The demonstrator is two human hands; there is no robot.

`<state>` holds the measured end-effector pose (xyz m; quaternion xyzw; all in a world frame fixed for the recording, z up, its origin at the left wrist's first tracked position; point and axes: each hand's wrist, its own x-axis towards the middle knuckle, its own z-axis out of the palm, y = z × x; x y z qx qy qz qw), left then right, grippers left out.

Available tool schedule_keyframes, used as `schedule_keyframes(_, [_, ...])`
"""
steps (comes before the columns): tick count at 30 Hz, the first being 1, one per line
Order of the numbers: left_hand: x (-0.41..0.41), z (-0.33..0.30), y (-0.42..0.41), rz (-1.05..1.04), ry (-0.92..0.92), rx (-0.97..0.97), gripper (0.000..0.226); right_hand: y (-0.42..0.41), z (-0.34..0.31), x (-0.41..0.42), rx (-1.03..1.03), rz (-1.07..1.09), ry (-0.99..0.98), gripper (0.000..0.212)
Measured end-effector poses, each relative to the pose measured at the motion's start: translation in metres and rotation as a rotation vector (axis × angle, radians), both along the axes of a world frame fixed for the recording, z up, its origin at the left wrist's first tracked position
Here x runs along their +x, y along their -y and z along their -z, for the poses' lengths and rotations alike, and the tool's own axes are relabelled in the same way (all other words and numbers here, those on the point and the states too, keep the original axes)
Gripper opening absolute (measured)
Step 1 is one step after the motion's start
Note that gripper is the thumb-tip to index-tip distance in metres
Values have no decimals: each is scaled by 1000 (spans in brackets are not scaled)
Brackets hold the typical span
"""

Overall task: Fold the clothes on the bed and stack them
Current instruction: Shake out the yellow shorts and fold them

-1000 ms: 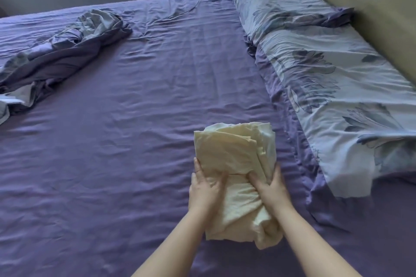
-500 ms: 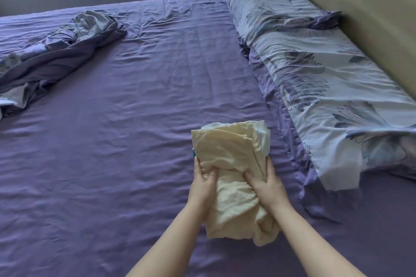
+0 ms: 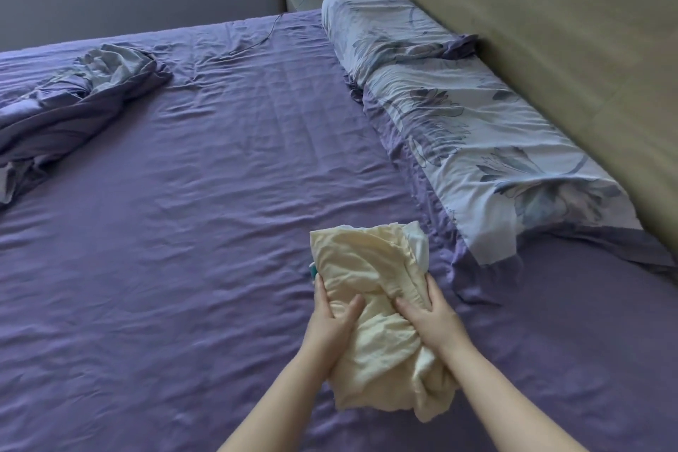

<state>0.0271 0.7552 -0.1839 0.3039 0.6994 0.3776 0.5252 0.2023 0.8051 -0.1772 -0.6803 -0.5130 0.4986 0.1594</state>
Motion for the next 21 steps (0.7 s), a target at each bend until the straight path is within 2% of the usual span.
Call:
schedule_keyframes(4, [17,-23,22,55,38,45,96,30,-26,21,59,46,-13,85])
schedule_keyframes(12, [77,-77,36,168,2,156,97,69,-94,80,166,163,-14,79])
schedule_keyframes(21, [197,-105,28,213,11,244,93,74,-138,196,215,231,43,79])
